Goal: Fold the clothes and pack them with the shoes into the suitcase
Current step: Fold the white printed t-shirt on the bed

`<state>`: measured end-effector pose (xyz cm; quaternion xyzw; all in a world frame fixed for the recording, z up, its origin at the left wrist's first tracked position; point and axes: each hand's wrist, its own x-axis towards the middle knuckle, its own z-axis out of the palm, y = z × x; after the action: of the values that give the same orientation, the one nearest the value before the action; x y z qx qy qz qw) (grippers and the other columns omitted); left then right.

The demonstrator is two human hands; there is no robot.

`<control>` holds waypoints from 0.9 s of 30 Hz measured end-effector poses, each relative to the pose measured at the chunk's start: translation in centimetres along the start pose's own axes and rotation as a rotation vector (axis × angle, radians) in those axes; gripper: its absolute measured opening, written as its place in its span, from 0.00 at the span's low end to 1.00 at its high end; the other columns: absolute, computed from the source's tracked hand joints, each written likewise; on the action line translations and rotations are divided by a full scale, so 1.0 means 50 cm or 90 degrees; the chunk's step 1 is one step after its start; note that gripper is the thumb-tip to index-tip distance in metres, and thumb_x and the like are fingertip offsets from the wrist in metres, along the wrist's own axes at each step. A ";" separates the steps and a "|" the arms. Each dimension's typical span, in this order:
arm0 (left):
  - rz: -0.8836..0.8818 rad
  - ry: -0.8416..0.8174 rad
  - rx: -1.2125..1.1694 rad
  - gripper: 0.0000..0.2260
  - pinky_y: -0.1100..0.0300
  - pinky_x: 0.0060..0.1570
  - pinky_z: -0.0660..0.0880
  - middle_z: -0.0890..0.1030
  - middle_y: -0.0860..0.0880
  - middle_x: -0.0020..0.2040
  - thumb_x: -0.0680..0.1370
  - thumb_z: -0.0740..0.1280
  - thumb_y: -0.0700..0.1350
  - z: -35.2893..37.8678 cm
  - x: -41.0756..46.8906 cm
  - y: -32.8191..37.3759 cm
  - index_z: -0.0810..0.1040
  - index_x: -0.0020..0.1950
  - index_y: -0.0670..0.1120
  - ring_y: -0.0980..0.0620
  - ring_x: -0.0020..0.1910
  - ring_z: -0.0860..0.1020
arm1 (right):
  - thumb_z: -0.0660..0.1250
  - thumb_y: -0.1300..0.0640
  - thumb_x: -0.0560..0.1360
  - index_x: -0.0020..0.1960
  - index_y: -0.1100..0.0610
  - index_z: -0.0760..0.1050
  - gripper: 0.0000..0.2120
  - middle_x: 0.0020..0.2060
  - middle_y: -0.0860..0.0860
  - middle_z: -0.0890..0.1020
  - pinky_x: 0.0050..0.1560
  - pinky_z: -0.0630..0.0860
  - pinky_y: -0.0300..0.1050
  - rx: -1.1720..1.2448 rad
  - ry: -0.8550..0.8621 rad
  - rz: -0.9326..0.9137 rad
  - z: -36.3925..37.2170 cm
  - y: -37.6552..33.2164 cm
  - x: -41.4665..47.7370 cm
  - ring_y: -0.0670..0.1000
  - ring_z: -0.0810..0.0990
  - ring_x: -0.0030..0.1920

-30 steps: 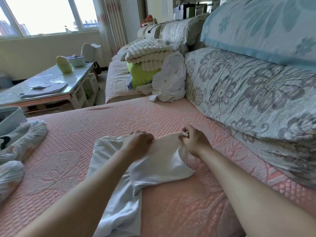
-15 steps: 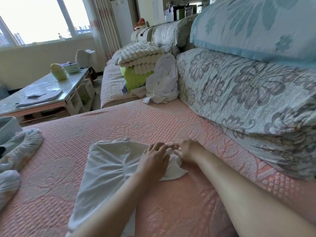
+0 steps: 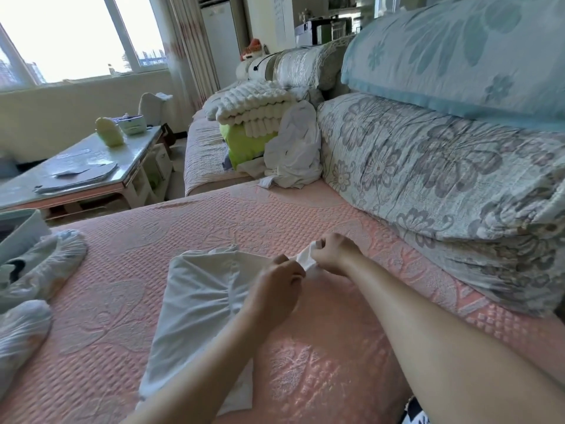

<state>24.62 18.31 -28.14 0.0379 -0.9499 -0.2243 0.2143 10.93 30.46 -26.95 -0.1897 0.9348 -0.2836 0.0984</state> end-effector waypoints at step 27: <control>-0.438 -0.101 0.134 0.09 0.55 0.44 0.75 0.81 0.48 0.45 0.75 0.67 0.55 -0.312 -0.158 -0.263 0.74 0.43 0.51 0.46 0.46 0.78 | 0.62 0.43 0.80 0.76 0.45 0.67 0.25 0.77 0.50 0.65 0.77 0.52 0.54 -0.154 -0.051 -0.323 0.220 -0.293 -0.088 0.52 0.59 0.78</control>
<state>38.05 1.47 -24.43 0.3594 -0.9132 -0.1864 0.0470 22.53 15.63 -27.33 -0.4388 0.8800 -0.1776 0.0380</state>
